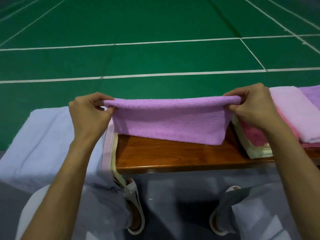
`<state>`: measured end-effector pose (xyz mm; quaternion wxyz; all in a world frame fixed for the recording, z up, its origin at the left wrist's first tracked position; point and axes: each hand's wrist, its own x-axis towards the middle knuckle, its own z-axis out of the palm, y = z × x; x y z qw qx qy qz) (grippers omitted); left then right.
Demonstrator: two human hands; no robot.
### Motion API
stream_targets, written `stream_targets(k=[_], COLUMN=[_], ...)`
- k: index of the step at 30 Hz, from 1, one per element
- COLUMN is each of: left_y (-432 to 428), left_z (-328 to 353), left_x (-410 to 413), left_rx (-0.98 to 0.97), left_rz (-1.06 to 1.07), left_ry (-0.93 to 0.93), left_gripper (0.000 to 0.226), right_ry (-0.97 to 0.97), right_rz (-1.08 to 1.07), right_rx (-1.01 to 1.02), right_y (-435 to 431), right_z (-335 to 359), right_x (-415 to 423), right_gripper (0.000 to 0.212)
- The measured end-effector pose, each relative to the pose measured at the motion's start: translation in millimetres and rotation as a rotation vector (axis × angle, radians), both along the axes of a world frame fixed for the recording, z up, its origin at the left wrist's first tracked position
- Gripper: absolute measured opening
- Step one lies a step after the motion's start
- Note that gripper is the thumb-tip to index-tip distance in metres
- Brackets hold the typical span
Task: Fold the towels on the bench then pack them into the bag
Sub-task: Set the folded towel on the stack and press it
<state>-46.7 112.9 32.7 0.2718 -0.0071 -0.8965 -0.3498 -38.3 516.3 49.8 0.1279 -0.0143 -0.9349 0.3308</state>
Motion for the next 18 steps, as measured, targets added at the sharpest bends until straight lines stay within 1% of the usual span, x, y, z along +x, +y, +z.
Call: stream_targets(k=[3,5,7,9,10,11,12,13,14,15,16,17,18], left_y=[6,8,6,1,-3,-8,-13,-18,-20,-19,-18,-16,-14], left_z=[2,2,-1,-7,-10,-15,-19,-23,-24,-25,-26,-28,-28], left_x=[-14,-23,-27,-21,-15,-9,-3,3,10,19,25,29,30], left_rx=[0.003,0.029,0.026,-0.029,-0.097,-0.193,-0.31,-0.42,-0.509,-0.58,-0.633,-0.647,-0.617], left_rz=[0.059,0.1,0.131,0.121,0.076,0.009,-0.08,-0.17,-0.246,-0.297,-0.314,-0.318,-0.306], left_ry=[0.129,0.217,0.297,0.301,0.253,0.154,-0.006,-0.224,-0.463,-0.669,-0.796,-0.84,-0.802], left_gripper=[0.012,0.011,0.011,0.007,0.006,0.012,0.022,0.032,0.036,0.034,0.033,0.034,0.033], right_ry=[0.155,0.299,0.434,0.515,0.486,0.393,0.253,0.061,-0.151,-0.333,-0.455,-0.519,-0.527], right_rz=[-0.07,-0.086,-0.083,-0.057,-0.014,0.04,0.104,0.166,0.218,0.25,0.281,0.287,0.283], right_rx=[0.087,0.041,0.009,0.086,0.141,0.209,0.293,0.403,0.544,0.699,0.821,0.867,0.838], right_y=[-5,-9,-13,-9,-4,-1,3,3,1,-4,-8,-11,-16], right_z=[4,3,-2,-7,-10,-12,-15,-17,-21,-23,-26,-29,-29], right_x=[-12,-20,-22,-17,-14,-10,-6,0,6,14,23,28,31], right_gripper=[0.023,0.024,0.021,0.017,0.016,0.017,0.019,0.021,0.021,0.021,0.023,0.03,0.04])
